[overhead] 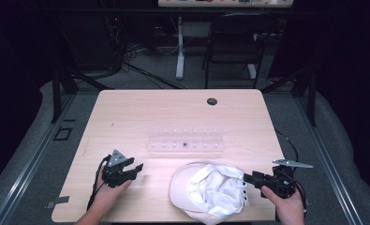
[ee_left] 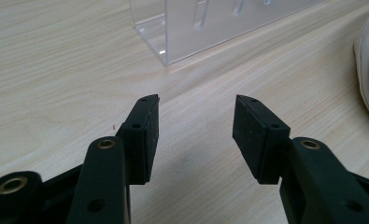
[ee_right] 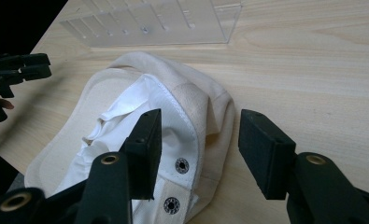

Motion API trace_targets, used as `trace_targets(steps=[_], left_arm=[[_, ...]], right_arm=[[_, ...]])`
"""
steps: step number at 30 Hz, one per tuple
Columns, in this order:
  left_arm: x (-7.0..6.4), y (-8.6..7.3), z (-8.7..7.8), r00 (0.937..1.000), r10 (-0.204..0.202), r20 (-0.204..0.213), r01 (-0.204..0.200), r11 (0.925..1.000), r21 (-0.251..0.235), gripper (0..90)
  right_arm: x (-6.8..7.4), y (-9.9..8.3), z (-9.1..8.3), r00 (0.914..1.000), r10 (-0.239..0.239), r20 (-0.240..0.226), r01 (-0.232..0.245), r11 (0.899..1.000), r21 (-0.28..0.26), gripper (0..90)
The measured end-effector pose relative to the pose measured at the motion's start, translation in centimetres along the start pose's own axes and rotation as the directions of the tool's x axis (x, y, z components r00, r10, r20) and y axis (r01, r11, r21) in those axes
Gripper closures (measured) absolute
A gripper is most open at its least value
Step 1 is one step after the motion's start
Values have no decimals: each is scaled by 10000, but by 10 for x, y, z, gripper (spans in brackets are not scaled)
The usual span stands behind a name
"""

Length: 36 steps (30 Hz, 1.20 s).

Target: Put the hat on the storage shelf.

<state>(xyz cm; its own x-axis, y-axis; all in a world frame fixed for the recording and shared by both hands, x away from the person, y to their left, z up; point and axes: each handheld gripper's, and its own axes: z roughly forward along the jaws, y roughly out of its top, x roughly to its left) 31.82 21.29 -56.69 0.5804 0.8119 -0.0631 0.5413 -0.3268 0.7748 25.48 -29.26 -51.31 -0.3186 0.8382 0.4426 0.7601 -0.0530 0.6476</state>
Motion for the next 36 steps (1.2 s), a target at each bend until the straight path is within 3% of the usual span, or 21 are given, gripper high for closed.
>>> trace_targets(steps=[8,27,36], left_arm=[[-1,0,0,10000,45,5,-45,10000,55,516],[-1,0,1,10000,76,-51,-75,10000,34,515],[-1,-1,1,9999,82,-67,-82,10000,25,515]], right_arm=[[1,-5,-1,9993,-82,-361,97,9991,407,443],[1,-22,13,9951,178,-969,-51,9915,1297,442],[1,-24,17,9847,525,-1660,-277,9885,1484,450]])
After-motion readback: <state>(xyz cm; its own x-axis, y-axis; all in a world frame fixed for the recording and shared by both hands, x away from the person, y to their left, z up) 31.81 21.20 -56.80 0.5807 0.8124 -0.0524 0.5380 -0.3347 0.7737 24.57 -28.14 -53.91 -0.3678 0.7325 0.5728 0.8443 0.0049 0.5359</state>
